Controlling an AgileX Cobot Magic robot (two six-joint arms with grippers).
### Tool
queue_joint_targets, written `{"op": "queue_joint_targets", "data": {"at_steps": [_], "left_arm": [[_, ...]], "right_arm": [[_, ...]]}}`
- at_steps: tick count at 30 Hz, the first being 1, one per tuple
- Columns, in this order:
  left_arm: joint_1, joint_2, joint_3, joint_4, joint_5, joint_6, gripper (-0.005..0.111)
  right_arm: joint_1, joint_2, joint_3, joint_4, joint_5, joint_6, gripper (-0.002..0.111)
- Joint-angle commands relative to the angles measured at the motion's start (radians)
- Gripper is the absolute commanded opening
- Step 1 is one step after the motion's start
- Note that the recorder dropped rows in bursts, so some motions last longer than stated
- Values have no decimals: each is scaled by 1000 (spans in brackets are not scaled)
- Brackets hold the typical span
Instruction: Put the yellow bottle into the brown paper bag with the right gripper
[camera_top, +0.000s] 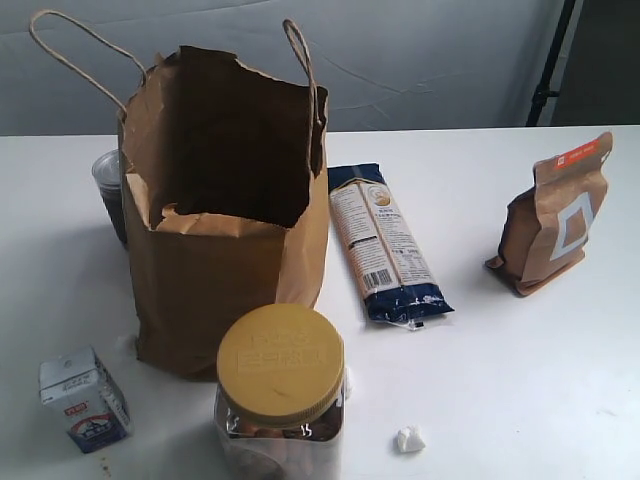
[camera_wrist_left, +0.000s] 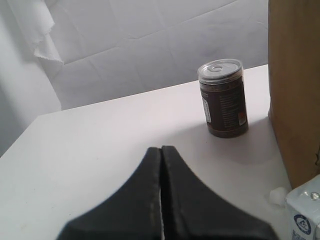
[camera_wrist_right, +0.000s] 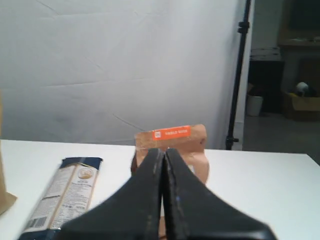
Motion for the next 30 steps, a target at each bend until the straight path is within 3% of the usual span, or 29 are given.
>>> {"op": "queue_joint_targets", "data": {"at_steps": [1, 30], "left_arm": [[0, -2, 5, 0, -6, -7, 0], [0, -2, 5, 0, -6, -7, 0]], "right_arm": [[-64, -13, 4, -6, 87, 2, 0], [-64, -13, 4, -39, 114, 17, 0]]}}
